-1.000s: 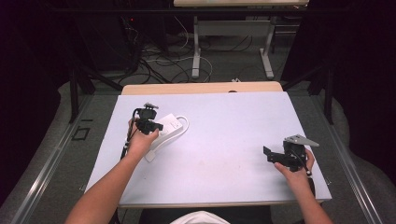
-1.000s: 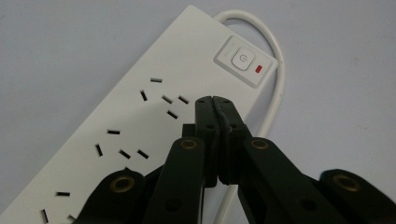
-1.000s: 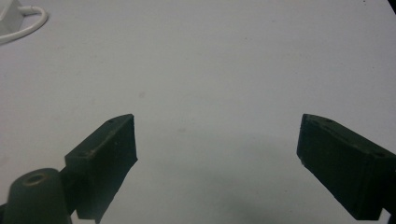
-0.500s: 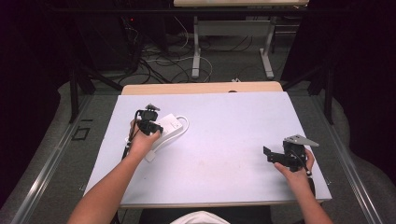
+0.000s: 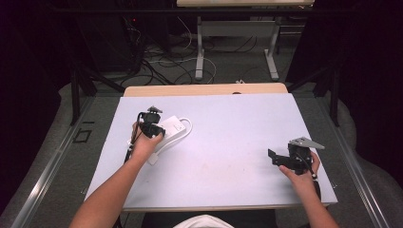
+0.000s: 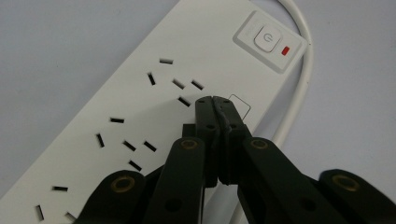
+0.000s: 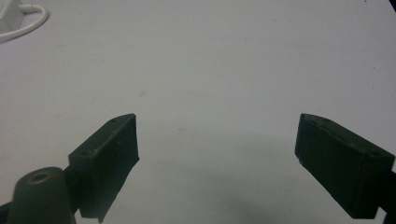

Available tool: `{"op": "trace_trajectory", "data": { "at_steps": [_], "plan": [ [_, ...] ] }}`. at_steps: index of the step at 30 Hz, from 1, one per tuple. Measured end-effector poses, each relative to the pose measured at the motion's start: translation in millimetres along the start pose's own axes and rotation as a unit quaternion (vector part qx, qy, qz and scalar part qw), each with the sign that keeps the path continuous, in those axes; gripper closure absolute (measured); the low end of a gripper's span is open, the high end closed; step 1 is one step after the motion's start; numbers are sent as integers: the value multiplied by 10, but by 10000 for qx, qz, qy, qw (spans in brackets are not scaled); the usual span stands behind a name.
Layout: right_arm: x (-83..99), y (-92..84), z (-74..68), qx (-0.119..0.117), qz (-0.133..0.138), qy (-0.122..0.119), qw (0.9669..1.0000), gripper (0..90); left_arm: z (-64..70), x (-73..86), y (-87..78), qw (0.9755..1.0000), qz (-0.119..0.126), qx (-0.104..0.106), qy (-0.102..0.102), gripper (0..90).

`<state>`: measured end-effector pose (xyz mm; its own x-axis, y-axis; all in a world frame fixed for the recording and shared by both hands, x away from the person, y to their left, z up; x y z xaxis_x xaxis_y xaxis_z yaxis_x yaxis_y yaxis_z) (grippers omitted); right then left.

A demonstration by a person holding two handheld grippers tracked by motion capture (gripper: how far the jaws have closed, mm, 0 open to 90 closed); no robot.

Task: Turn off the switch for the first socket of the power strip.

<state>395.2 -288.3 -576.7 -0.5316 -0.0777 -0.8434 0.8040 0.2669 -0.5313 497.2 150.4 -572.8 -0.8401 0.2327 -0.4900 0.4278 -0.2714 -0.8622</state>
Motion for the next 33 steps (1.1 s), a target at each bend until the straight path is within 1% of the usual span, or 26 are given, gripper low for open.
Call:
{"op": "trace_trajectory", "data": {
  "at_steps": [3,6,7,8,12,13,15,16,17,18,20,21,22,24,25,26,33],
  "plan": [
    [2,2,-2,-17,-5,-11,10000,126,-7,-2,-2,10000,-16,-3,28,898],
    [2,1,-2,-20,-7,-12,10000,128,-9,-4,6,10000,35,16,9,898],
    [1,0,-4,-22,-9,1,10000,129,-10,-4,5,10000,34,7,23,899],
    [1,0,-3,-20,-7,-3,10000,129,-16,-5,6,10000,50,-15,78,898],
    [2,1,-2,-22,-13,-1,10000,130,-10,-1,11,9999,87,-13,124,900],
    [2,0,-3,-24,-8,-12,10000,129,-2,0,14,9999,99,6,85,900],
    [-1,-1,-3,-20,-2,-13,10000,129,-1,0,15,9999,99,-22,107,900],
    [0,-1,-3,-22,-4,-9,10000,130,-4,-3,15,9998,107,-42,148,900],
    [0,-1,-3,-22,-4,-9,10000,130,-5,-2,12,9998,83,-57,175,900],
    [0,0,0,-21,-4,-21,10000,130,2,-1,15,9999,84,-49,141,900],
    [1,0,-3,-26,-9,-7,10000,130,-8,-2,11,9998,58,-47,183,900],
    [1,0,-3,-26,-10,-7,10000,130,-10,-4,15,9998,73,-36,176,900],
    [0,0,0,-23,-6,-22,10000,130,-6,-3,19,9999,81,-19,126,900],
    [1,-1,-2,-23,-8,-9,10000,130,-19,9,29,9998,-10,-48,178,900],
    [1,0,0,-24,-6,-24,10000,130,-18,14,28,9999,-11,-51,156,900],
    [1,0,0,-24,-6,-24,10000,130,-26,15,24,9998,-30,-80,195,900],
    [2,1,-2,-30,-12,-27,10000,130,-30,20,25,9998,0,-65,181,900]
  ]
}}
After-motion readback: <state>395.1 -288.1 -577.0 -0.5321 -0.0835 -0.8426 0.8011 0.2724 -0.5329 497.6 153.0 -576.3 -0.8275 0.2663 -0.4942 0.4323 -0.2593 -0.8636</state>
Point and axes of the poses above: each handheld gripper's, and its own axes: y roughly forward along the jaws, x roughly out of its underside, z roughly to its right, the point moved 7 cm from there along y, roughly forward along the jaws, and after that the axes turned 1 degree about x, right-handed, at the moved point
